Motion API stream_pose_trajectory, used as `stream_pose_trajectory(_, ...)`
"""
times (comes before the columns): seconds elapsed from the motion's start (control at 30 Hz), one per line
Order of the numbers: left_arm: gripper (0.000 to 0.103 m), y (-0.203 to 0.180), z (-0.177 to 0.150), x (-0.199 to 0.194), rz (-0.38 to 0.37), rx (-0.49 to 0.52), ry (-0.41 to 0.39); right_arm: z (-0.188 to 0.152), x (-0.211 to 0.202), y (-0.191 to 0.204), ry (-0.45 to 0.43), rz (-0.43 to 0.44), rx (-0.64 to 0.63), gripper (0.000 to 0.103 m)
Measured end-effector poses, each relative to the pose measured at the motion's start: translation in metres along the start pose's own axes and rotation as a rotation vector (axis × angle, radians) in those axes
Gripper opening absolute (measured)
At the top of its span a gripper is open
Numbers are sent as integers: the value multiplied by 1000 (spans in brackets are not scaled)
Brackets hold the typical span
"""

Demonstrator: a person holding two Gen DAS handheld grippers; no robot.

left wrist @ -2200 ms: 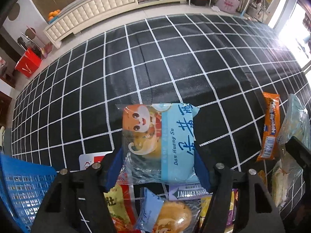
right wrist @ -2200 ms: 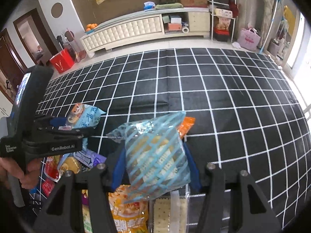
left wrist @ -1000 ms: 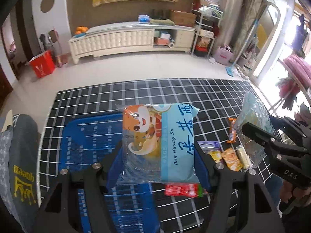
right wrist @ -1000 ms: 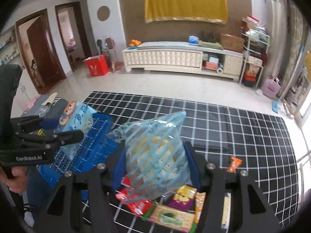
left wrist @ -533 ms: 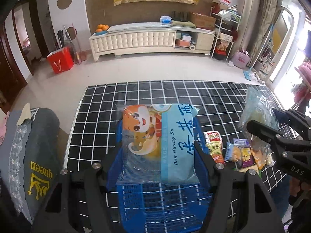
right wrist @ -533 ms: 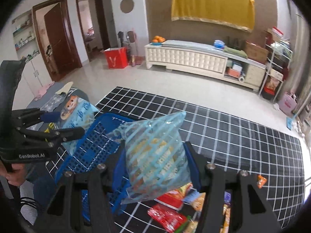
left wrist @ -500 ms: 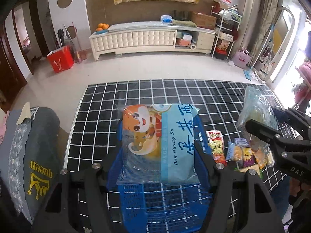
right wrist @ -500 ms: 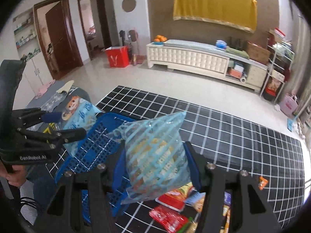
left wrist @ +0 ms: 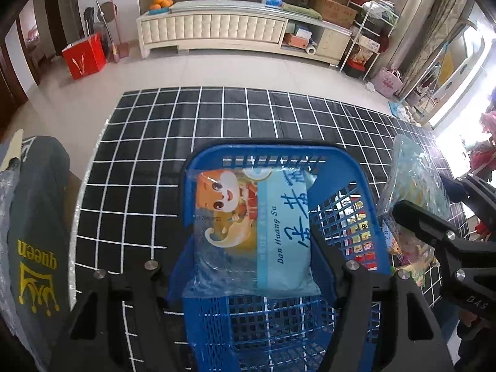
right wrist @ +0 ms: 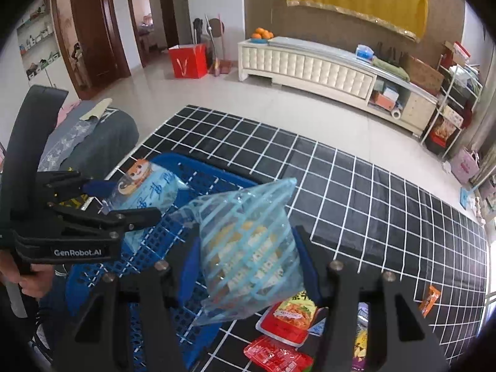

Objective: Organize snacks
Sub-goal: 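Carry both held bags over the blue basket, then open the left tool to drop the pastry bag while the right releases the bread bag into the basket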

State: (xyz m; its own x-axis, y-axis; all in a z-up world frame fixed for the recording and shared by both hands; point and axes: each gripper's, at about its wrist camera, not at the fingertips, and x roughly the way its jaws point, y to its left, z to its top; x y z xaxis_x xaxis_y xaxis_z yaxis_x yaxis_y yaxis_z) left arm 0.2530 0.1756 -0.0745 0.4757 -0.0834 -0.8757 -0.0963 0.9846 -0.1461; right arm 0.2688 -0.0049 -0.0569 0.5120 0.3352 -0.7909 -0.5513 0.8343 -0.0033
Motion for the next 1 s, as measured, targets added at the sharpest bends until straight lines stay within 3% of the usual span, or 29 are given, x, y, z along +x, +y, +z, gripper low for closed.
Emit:
stream_pose_trajectory(0.2,69,-8,3,-3,27,50,-42,-6,-2,0,10,-2,5,61)
stream_pose_trajectory(0.63,69,6,-14,-45,59,16,-83,2,-26,22,-23,29,-44,61)
stream_pose_trajectory(0.83,69,23,-22,-51,91,2,-89,10,-9,38,13,27,-98,61)
stream_pose_trajectory(1.0,69,44,-25,-38,72,-53,-67,14,18,49,69,-38,-159,61)
